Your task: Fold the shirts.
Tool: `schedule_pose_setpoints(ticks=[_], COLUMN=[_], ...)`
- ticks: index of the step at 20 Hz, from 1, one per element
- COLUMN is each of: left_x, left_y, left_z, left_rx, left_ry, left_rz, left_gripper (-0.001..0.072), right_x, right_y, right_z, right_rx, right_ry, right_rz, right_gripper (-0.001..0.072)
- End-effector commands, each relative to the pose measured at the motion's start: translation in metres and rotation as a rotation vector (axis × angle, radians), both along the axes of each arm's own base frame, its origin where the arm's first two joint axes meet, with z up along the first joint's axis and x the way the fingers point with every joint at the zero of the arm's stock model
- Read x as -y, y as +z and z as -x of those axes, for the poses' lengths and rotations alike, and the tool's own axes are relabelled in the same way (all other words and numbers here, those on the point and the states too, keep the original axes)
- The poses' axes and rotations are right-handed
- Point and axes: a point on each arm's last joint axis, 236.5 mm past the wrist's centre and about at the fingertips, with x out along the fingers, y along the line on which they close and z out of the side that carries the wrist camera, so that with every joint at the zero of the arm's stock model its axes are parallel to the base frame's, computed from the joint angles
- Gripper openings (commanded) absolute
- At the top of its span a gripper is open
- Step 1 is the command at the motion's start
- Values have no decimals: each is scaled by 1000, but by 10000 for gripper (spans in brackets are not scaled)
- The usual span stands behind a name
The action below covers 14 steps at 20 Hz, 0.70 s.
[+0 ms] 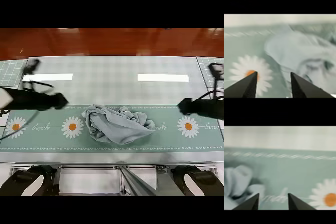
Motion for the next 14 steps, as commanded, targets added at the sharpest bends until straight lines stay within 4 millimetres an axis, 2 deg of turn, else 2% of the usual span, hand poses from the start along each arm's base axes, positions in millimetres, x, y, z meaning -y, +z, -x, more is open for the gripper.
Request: schedule_pose_setpoints(ticks=[1,2,3,4,6,8,10,14], left_x=[-98,-95,-74,-45,4,24,36,52], left_y=[56,40,11,-18,-64,-93,-105,-121], left_z=[-4,6,20,37,62,71,70,40], left_rx=[135,92,5,-91,-212,-288,-320,-283], left_ry=[311,360,323,250,164,189,163,176], left_rz=[0,101,216,339,549,689,757,829], left_gripper=[506,506,506,506,505,506,506,506], right_x=[102,110,103,80,26,-2,-11,-22], right_y=[14,-8,-36,-65,-96,-108,-114,-116], right_z=[17,30,39,41,41,47,52,59], right_rx=[4,-36,-82,-110,-124,-170,-216,-254], right_ry=[-284,-358,-380,-347,-237,-193,-165,-125], right_rz=[114,50,-36,-148,-340,-443,-459,-468], right_gripper=[414,414,414,414,414,414,414,414])
